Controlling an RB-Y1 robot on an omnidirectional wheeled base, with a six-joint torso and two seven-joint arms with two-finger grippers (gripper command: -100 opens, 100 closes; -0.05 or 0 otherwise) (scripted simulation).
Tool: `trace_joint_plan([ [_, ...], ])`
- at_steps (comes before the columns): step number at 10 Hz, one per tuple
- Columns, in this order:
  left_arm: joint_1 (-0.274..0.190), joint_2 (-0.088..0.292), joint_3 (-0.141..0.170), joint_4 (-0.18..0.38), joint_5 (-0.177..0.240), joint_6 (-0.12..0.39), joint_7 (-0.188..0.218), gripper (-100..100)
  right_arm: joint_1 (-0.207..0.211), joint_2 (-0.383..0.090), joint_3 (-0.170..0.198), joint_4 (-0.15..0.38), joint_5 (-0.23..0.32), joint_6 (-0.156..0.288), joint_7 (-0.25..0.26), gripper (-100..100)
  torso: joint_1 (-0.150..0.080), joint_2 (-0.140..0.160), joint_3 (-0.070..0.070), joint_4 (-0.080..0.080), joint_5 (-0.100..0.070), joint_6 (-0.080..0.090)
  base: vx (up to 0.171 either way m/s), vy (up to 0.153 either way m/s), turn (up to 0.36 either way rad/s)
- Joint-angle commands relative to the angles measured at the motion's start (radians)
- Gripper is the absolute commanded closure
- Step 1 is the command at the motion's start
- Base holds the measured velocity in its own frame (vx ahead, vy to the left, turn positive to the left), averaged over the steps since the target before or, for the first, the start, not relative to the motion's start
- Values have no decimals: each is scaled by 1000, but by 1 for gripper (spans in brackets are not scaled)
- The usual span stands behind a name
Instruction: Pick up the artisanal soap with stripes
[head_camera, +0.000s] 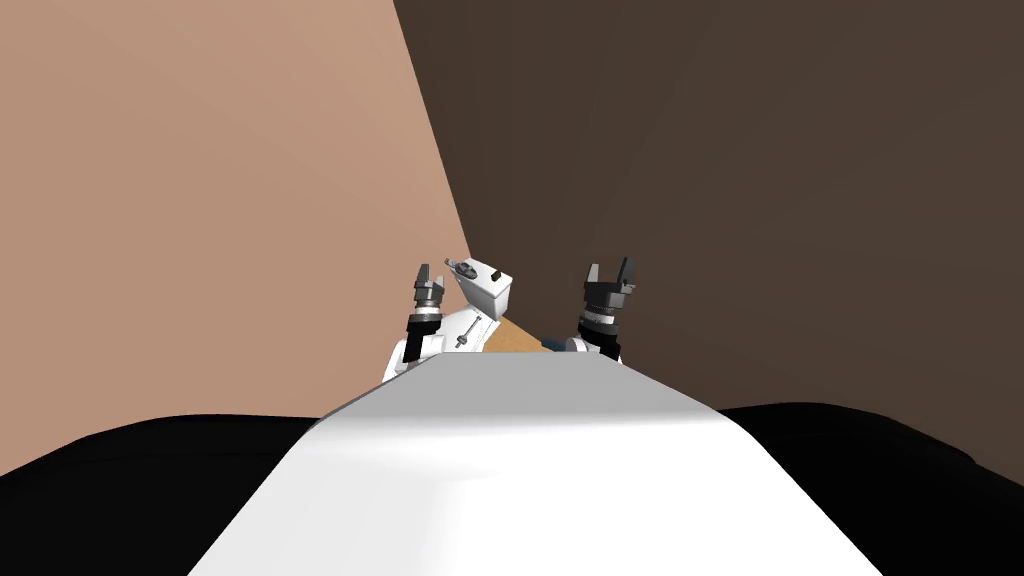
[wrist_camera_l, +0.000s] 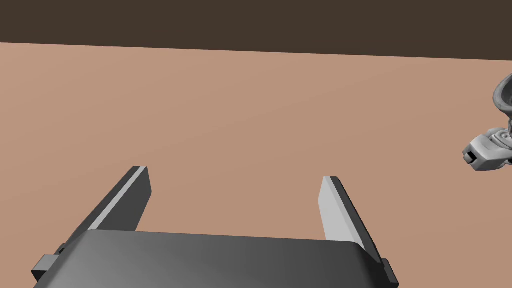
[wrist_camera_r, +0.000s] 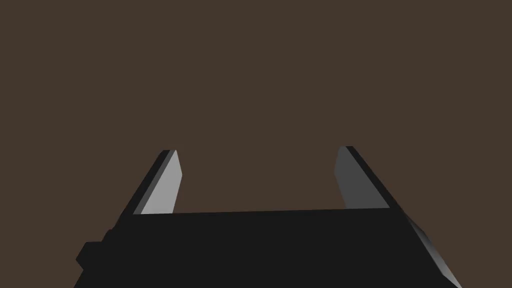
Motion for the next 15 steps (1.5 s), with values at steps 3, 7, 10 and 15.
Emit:
trace_joint_plan([
  [3, -71, 43, 37, 95, 2, 50, 72, -100, 0, 0, 0, 0, 0, 0, 0, 0, 1, 0, 0, 0, 0, 0, -30, -36, -42],
  [7, -151, 71, 70, 214, 2, 113, 142, -100, 0, 0, 0, 0, 0, 0, 0, 0, 0, -1, 0, 0, 0, 0, -26, -40, -49],
  [10, -198, 83, 87, 282, 3, 162, 179, -100, 0, 0, 0, 0, 0, 0, 0, 0, 0, -1, 0, 0, 0, 0, -25, -40, -50],
  [15, -295, 104, 121, 411, 8, 253, 256, -100, 0, 0, 0, 0, 0, 0, 0, 0, 1, -1, -1, 0, 0, 0, -19, -38, -52],
])
